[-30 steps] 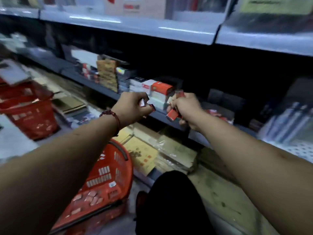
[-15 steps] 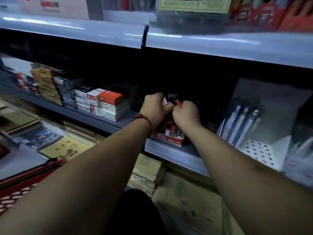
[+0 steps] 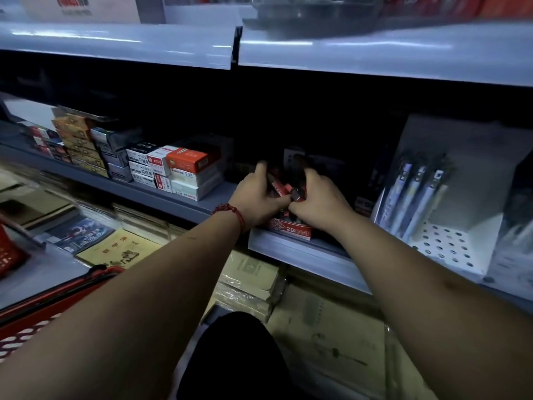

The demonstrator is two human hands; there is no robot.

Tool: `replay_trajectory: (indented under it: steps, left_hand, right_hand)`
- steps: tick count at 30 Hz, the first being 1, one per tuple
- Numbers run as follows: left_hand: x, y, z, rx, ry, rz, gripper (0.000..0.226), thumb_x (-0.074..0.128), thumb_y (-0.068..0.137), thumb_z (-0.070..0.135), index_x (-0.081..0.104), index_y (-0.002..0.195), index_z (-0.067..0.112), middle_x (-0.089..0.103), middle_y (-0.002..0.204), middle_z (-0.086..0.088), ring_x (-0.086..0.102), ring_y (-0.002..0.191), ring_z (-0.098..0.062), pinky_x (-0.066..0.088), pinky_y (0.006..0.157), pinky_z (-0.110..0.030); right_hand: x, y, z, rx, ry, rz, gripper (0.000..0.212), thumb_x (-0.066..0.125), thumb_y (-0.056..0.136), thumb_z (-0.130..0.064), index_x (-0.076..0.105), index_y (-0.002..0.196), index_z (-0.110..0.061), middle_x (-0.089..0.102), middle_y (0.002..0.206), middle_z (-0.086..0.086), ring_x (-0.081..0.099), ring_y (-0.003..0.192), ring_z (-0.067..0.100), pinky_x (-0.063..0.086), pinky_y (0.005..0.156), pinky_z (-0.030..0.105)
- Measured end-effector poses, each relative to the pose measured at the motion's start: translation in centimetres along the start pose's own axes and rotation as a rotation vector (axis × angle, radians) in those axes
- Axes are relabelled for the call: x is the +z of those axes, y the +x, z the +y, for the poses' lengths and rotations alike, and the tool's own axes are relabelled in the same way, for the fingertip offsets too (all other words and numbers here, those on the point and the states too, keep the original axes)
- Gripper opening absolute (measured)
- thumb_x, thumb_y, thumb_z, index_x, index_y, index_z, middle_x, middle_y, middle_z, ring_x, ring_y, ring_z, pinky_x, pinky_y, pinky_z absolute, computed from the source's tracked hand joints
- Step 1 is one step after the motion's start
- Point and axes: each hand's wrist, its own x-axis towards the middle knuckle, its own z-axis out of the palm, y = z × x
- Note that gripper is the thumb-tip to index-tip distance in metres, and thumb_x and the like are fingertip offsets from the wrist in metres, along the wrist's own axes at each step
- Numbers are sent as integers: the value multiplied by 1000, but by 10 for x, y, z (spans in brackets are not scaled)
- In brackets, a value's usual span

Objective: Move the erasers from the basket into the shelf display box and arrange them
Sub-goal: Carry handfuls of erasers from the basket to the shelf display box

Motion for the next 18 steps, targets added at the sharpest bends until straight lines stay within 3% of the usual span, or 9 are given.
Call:
replay_trajectory:
  steps: [4,8,12,16,18]
  left_hand:
    - [-5,-10,1,24,-56,-42,63,80,79,29,50,132,13,70,110,0,67,101,-13,53,89,-27]
    - [-6,-16,-5,94,-34,-35,58,82,77,32,57,128,18,67,117,-3,65,106,-14,54,95,-34]
    - [-6,-20,-5,114,-50,-32,45,73,81,34,60,124,25,67,114,0,65,104,-14,55,93,-38]
    - [-4,-16,-1,127,14,-40,54,63,83,45,49,133,31,67,116,-1,64,106,-19,53,94,-41]
    - [-5,-15,-3,155,283,10,59,55,86,55,44,138,29,65,121,-3,59,113,-25,46,99,-43]
  right_hand:
    - [-4,-3,3,30,125,-38,64,77,65,-24,51,123,-23,63,105,2,66,89,21,57,78,34]
    - [-7,-4,-2,92,371,-46,60,79,66,-10,54,119,-23,64,97,-1,64,87,15,55,78,30]
    - [-2,-2,-11,213,661,69,29,68,75,-21,63,102,-13,66,87,9,65,81,27,53,66,34]
    - [10,6,-15,224,466,180,35,48,99,-33,64,109,-4,65,110,19,61,104,35,49,85,37]
    - [13,5,-12,162,292,166,33,41,104,-27,60,110,0,62,115,23,59,106,37,43,82,35]
